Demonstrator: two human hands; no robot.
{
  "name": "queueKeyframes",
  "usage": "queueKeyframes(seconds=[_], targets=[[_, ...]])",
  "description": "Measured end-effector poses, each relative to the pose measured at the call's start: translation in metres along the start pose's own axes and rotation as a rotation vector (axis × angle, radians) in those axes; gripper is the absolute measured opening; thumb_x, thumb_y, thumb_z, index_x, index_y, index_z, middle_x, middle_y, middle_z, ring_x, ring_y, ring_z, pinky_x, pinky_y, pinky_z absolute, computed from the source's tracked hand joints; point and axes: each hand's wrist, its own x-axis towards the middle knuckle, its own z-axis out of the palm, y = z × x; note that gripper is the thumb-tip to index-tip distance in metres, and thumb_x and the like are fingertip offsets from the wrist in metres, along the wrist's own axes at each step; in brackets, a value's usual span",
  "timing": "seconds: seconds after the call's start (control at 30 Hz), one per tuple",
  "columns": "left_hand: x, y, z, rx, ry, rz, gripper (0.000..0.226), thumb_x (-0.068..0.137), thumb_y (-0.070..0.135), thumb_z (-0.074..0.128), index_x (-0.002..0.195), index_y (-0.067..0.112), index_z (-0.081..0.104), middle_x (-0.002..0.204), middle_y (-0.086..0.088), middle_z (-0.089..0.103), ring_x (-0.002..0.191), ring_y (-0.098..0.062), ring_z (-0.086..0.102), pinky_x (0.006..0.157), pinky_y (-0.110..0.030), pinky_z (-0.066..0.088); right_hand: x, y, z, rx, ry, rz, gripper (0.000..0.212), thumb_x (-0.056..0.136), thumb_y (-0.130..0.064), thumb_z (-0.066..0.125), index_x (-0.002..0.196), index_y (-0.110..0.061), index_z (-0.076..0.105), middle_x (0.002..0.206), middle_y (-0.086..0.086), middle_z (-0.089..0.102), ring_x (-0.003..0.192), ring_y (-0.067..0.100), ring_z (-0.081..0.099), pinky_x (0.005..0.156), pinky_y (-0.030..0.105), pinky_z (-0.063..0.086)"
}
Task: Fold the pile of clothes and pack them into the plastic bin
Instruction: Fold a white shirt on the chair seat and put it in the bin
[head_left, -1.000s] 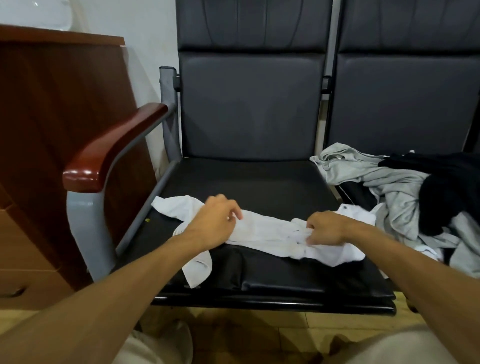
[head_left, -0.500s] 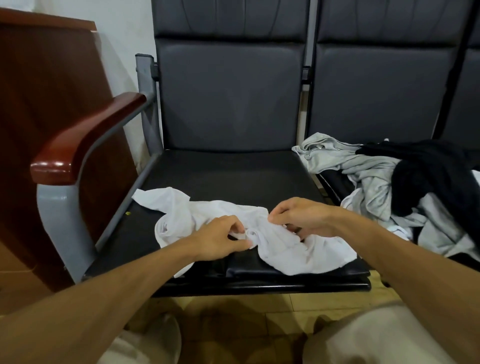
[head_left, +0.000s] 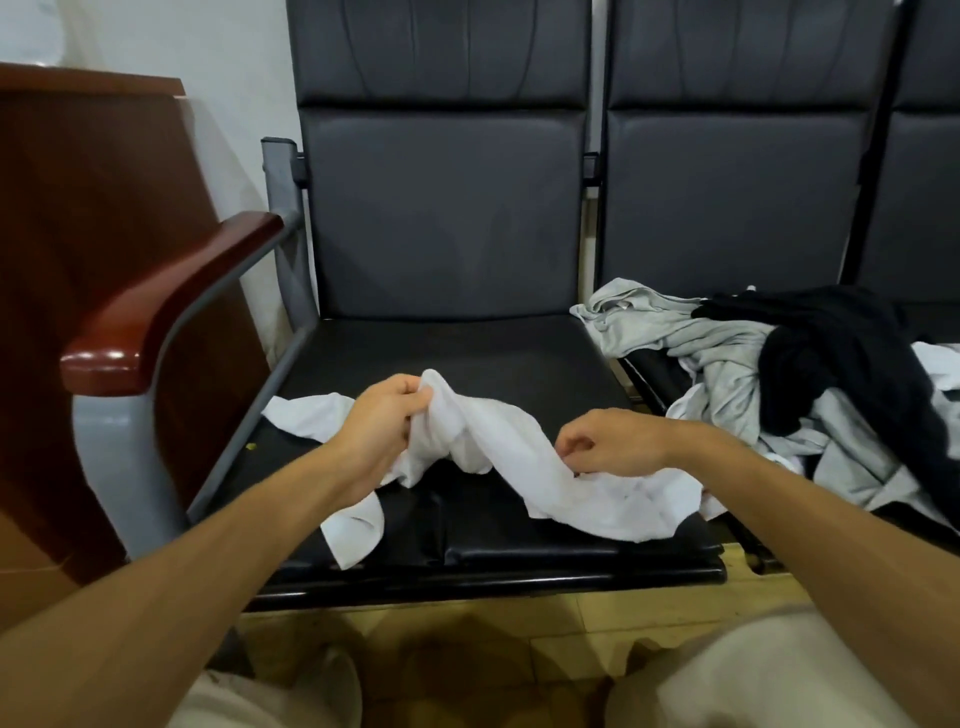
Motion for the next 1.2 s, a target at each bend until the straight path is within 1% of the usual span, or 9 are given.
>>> queueKeyframes(seconds=[0.13, 0.23, 0.37, 0.47, 0.7, 0.8, 0.9, 1.03, 1.2], targets=[[-0.005, 0.0, -0.027, 0.333, 0.021, 0.065, 0.029, 0.097, 0.009, 0.04, 0.078, 0.008, 0.062, 0.081, -0.004, 0.061, 0.081, -0.019, 0.056, 0.074, -0.024, 0.044, 0.0, -0.006, 0.004, 0.096, -0.131, 0.027, 0.025, 0.099, -0.007, 0.044, 0.096, -0.019, 0.066, 0.087, -0.001, 0.066, 0.067, 0.011, 0.061, 0.059, 0.019, 0.05], [-0.011, -0.01, -0.044, 0.687, -0.23, -0.019, 0.037, 0.099, 0.041, 0.045, 0.094, 0.012, 0.068, 0.102, 0.001, 0.066, 0.102, -0.013, 0.059, 0.094, -0.024, 0.041, 0.008, -0.014, 0.007, 0.155, -0.113, -0.01, 0.026, 0.098, -0.001, 0.042, 0.105, -0.011, 0.064, 0.099, 0.012, 0.068, 0.069, 0.018, 0.067, 0.066, 0.027, 0.058], [-0.019, -0.017, -0.051, 0.984, -0.38, -0.029, 0.028, 0.087, 0.053, 0.058, 0.1, 0.029, 0.065, 0.115, 0.014, 0.059, 0.105, -0.008, 0.057, 0.092, -0.024, 0.043, 0.023, -0.018, 0.011, -0.034, 0.001, -0.103, 0.019, 0.095, -0.01, 0.056, 0.105, -0.022, 0.067, 0.097, -0.005, 0.066, 0.085, 0.009, 0.063, 0.072, 0.015, 0.051], [-0.02, -0.023, -0.05, 1.117, -0.384, 0.024, 0.024, 0.087, 0.05, 0.061, 0.103, 0.032, 0.061, 0.118, 0.014, 0.056, 0.109, -0.01, 0.053, 0.092, -0.023, 0.041, 0.033, -0.021, 0.015, -0.058, 0.04, -0.138, 0.019, 0.094, -0.013, 0.058, 0.106, -0.023, 0.069, 0.098, -0.015, 0.064, 0.099, 0.008, 0.062, 0.091, 0.023, 0.049], [-0.011, -0.031, -0.04, 1.327, -0.432, 0.074, 0.036, 0.096, 0.043, 0.049, 0.132, 0.036, 0.048, 0.141, 0.013, 0.046, 0.13, -0.013, 0.041, 0.112, -0.032, 0.025, 0.043, -0.03, 0.025, -0.345, -0.193, -0.056, 0.032, 0.101, -0.043, 0.038, 0.123, -0.031, 0.06, 0.116, -0.018, 0.058, 0.103, 0.008, 0.047, 0.095, 0.025, 0.036], [0.007, -0.04, -0.045, 1.342, -0.414, 0.07, 0.035, 0.099, 0.04, 0.043, 0.134, 0.04, 0.047, 0.145, 0.013, 0.044, 0.135, -0.014, 0.036, 0.118, -0.037, 0.018, 0.046, -0.019, 0.025, -0.344, -0.25, 0.031, 0.045, 0.103, -0.049, 0.022, 0.134, -0.031, 0.05, 0.138, -0.011, 0.05, 0.115, 0.012, 0.043, 0.104, 0.027, 0.028], [0.024, -0.041, -0.053, 1.242, -0.353, 0.018, 0.028, 0.098, 0.033, 0.049, 0.125, 0.036, 0.056, 0.129, 0.009, 0.056, 0.12, -0.014, 0.048, 0.105, -0.032, 0.037, 0.053, -0.003, 0.023, -0.387, -0.208, 0.073, 0.05, 0.105, -0.043, 0.017, 0.149, -0.024, 0.032, 0.157, -0.003, 0.027, 0.144, 0.018, 0.022, 0.117, 0.031, 0.015], [0.042, -0.041, -0.061, 1.064, -0.197, 0.103, 0.014, 0.095, 0.019, 0.058, 0.103, 0.027, 0.065, 0.107, 0.008, 0.065, 0.097, -0.01, 0.059, 0.082, -0.017, 0.046, 0.063, 0.027, 0.013, -0.547, -0.076, 0.173, 0.053, 0.104, -0.04, 0.028, 0.153, -0.023, 0.017, 0.162, -0.006, 0.006, 0.149, 0.018, 0.006, 0.119, 0.037, 0.012], [0.039, -0.03, -0.069, 0.846, 0.014, 0.178, 0.016, 0.093, 0.013, 0.06, 0.095, 0.026, 0.067, 0.097, 0.017, 0.061, 0.097, -0.005, 0.057, 0.09, -0.024, 0.045, 0.068, 0.057, 0.005, -0.527, 0.067, 0.235, 0.055, 0.102, -0.042, 0.033, 0.153, -0.029, 0.016, 0.162, -0.009, 0.003, 0.149, 0.012, 0.002, 0.119, 0.042, 0.005]])
